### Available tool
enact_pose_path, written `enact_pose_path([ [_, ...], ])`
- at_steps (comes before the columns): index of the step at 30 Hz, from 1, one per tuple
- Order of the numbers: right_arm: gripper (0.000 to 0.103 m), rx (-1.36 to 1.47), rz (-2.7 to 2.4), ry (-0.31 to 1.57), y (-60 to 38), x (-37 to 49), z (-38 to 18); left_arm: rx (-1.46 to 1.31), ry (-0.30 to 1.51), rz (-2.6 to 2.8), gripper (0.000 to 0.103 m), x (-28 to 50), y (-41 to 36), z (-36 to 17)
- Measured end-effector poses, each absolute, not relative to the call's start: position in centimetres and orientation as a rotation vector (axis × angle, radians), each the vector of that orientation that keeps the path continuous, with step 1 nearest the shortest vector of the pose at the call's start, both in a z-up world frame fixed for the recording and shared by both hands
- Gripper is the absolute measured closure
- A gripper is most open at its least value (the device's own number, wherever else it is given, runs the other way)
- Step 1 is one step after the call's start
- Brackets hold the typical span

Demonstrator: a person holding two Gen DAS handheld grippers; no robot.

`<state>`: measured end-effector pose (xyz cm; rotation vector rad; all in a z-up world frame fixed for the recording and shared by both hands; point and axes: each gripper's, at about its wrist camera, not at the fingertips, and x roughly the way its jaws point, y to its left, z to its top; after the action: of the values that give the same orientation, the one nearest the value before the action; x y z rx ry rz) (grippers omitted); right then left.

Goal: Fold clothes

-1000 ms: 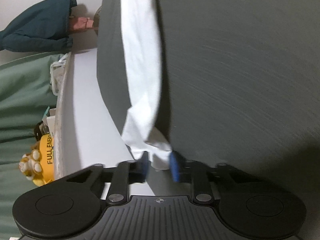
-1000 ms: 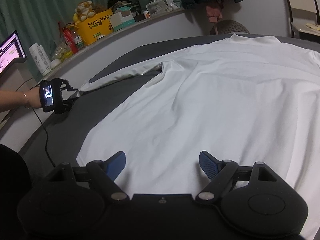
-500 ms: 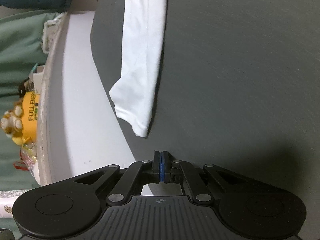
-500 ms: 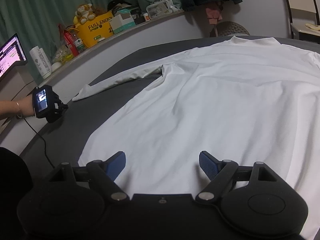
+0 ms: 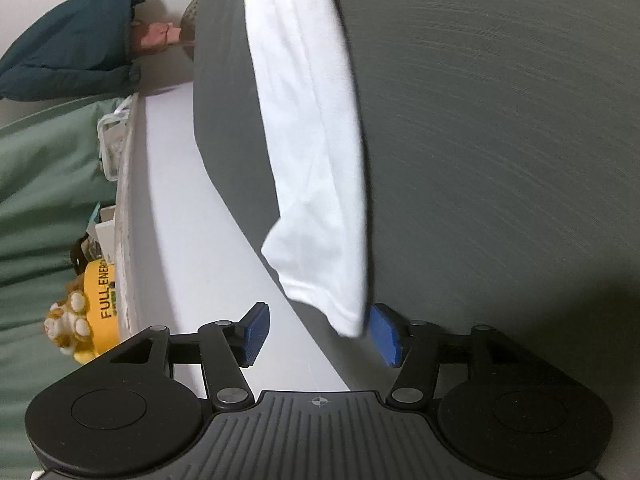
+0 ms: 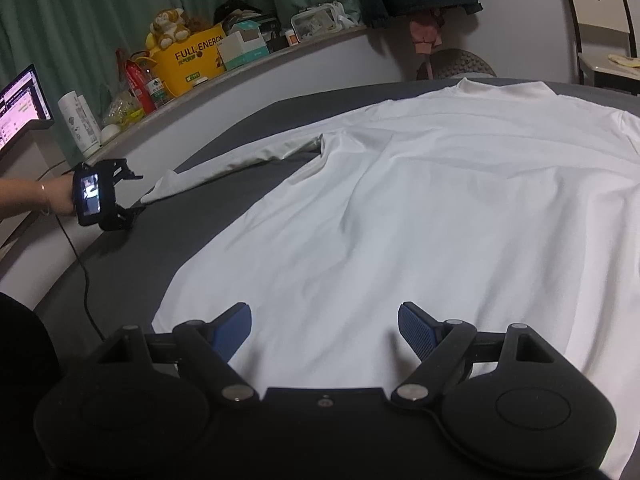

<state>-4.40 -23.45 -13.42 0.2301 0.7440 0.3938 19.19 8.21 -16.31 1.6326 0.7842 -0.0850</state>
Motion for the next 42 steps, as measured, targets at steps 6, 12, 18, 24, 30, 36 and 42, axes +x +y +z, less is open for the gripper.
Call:
enact_pose_path([
  [6,0.023,0.229,0.397,0.745,-23.4,-4.3,-13.5,1.624,0.843,-0.080,0.075,19.7,8.4,-17.3],
  [12,0.023,0.247,0.383,0.742,-23.9,-4.2,-13.4,1.575,0.946,-0.063,0.100,19.1,7.9,-17.9],
  [18,0.023,0.245,0.394,0.740,-23.7,-4.3,-13.3,1.554,0.943,-0.028,0.099,18.6,8.2,-17.7],
  [24,0.023,0.236,0.369,0.723,-24.0,-5.0,-12.4,1.484,0.943,0.037,0.090,18.2,8.0,-17.6],
  [30,0.023,0.245,0.236,0.702,-27.1,-6.3,-9.8,1.189,0.767,-0.014,0.001,13.8,6.5,-10.6],
  [36,0.023,0.376,0.079,0.796,-31.0,-8.7,-9.8,0.664,0.825,-0.426,0.001,7.7,1.8,-3.0],
  [42,0.026,0.477,0.103,0.856,-31.8,-11.8,-10.0,0.431,0.994,-0.759,0.002,5.8,-1.3,-4.0],
])
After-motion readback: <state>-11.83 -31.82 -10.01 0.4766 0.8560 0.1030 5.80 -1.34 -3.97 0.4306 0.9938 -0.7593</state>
